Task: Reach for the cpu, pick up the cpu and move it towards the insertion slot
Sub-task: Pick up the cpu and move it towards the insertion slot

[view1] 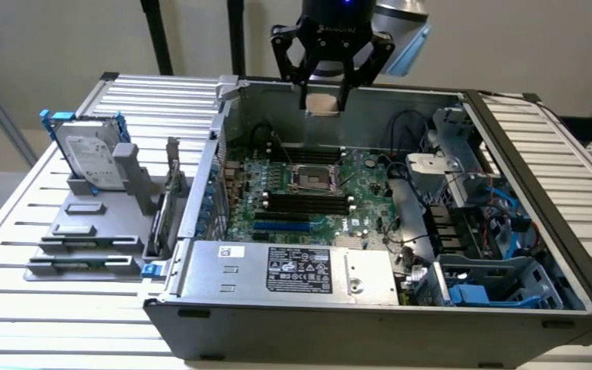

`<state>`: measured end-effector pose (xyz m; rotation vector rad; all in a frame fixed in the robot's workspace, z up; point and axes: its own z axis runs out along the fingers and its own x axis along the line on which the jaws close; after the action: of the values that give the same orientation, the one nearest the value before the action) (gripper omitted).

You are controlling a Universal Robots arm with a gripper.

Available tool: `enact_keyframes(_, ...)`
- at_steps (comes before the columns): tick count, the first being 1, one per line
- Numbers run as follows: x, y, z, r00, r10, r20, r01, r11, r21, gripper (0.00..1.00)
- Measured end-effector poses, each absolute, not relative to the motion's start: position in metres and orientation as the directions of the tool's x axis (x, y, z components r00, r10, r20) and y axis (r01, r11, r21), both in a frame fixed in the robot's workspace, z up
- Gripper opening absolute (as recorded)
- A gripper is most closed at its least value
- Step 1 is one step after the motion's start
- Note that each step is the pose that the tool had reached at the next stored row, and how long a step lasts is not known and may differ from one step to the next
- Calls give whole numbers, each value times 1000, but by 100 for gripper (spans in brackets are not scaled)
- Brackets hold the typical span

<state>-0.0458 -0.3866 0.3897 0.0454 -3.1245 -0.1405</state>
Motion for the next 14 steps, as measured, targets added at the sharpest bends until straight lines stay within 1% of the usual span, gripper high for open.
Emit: enact_keyframes(14, -37, -337, 377, -1000, -29, 12, -28, 996, 90, 55)
